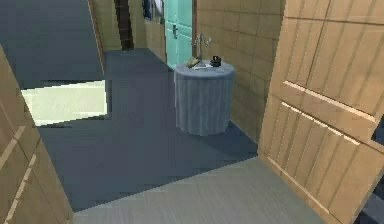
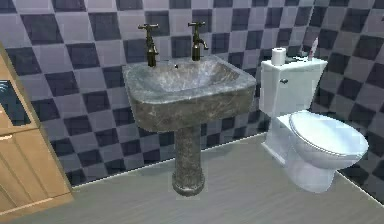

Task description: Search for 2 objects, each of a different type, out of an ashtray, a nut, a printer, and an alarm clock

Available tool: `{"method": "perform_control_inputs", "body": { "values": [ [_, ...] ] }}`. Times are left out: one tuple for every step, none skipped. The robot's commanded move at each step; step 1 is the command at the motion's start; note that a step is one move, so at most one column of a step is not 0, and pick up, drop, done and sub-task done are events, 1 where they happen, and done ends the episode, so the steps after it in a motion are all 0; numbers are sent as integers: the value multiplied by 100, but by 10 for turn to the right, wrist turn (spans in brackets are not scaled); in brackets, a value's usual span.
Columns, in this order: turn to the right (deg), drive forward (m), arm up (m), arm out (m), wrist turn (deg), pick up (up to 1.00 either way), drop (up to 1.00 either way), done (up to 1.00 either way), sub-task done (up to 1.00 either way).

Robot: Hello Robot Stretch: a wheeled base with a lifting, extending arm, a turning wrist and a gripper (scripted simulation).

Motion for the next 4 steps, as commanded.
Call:
{"method": "perform_control_inputs", "body": {
  "values": [
    [-120,0,0,0,0,0,0,0,0],
    [0,15,0,0,0,0,0,0,0],
    [150,0,0,0,0,0,0,0,0],
    [0,65,0,0,0,0,0,0,0]
  ]
}}
